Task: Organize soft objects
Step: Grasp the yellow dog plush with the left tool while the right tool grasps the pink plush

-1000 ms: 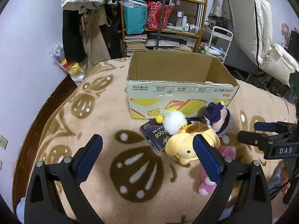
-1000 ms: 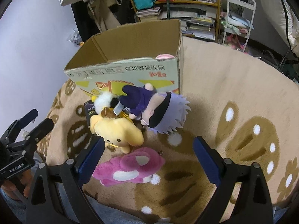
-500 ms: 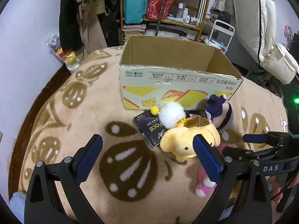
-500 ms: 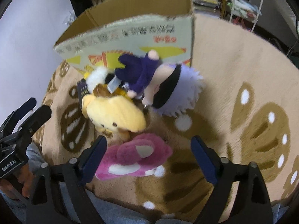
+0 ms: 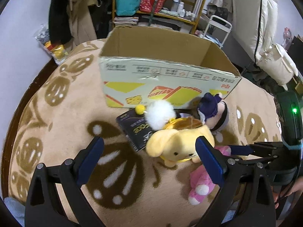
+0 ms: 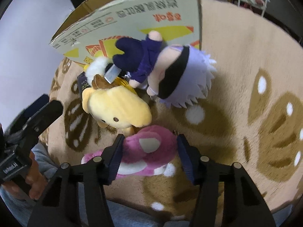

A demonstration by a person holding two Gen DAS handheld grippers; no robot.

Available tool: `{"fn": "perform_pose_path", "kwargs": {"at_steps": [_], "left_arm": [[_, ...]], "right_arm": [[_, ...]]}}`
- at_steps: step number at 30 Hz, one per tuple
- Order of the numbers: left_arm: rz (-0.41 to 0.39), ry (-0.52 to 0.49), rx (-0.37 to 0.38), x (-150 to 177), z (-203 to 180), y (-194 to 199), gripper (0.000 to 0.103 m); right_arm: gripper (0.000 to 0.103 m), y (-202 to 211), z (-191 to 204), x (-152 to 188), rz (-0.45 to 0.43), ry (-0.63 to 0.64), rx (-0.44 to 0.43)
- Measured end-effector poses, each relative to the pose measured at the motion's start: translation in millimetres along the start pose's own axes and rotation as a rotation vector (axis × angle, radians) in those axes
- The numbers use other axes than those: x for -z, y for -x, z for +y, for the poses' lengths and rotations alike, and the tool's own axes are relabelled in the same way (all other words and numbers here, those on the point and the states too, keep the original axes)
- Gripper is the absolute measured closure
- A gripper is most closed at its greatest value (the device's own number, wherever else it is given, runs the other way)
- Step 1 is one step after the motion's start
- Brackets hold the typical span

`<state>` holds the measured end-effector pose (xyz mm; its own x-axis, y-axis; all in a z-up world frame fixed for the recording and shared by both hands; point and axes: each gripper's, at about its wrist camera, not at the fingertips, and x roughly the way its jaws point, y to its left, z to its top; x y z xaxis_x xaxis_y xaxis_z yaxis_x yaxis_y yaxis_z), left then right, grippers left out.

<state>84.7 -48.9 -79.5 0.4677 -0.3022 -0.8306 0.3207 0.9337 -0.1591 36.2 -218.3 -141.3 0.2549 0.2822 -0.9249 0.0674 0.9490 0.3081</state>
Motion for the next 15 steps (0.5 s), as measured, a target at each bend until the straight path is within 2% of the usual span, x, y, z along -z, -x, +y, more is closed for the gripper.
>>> {"fn": "perform_pose_path", "kwargs": {"at_steps": [4,11,15], "left_arm": [[0.010,-0.015,0.040,-7.0,-8.6,-6.8,0.007],[0.064,-0.062,0.075,-8.0,-22.7,-28.2,0.007],[0.109,-0.077,0.080,-5.4,-28.4,-43.9,0.007]], "right_arm": [[0.047,6.4,6.8,-2.7,-0.030,0.037,0.053],[0.047,15.8,-1.4,-7.3,-0.064,0.029,0.115],[0.047,16.1,-8.4,-10.2,-0.054,0.016,0.115]]}}
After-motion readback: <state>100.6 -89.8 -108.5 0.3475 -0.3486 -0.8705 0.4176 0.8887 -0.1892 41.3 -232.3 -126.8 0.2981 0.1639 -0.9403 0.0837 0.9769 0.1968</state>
